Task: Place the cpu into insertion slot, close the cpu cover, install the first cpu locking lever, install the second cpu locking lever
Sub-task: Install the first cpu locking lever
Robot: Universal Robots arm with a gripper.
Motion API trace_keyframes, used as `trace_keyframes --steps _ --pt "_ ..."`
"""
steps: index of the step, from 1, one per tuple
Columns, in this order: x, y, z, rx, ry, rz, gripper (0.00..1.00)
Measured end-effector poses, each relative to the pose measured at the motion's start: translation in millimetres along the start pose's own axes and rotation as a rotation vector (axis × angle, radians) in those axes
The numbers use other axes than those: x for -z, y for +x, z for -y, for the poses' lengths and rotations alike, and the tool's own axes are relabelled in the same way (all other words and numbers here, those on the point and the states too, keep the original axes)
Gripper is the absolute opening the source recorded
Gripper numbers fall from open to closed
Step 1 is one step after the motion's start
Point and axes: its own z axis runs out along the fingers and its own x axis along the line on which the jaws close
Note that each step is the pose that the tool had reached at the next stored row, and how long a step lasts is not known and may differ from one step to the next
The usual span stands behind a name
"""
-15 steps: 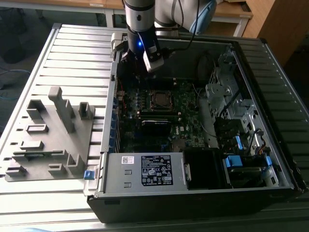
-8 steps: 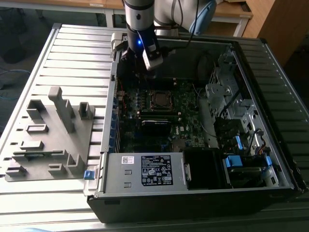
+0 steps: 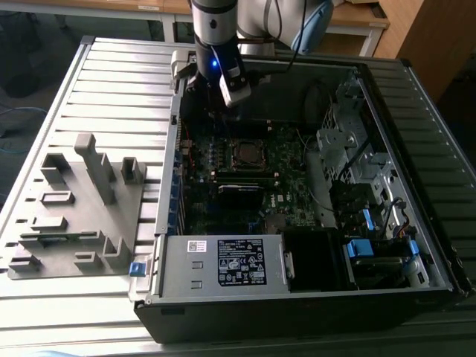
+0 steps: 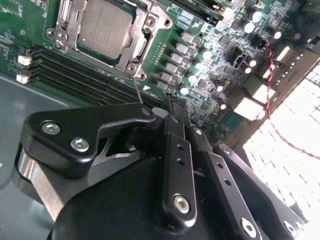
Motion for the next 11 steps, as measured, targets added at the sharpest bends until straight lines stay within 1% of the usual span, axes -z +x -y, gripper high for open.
trace_keyframes --steps 8,11 --pt "1.5 0.0 -0.1 0.0 -0.0001 0.0 0.11" --pt "1.6 2.0 0.1 0.0 0.0001 -0.0001 0.11"
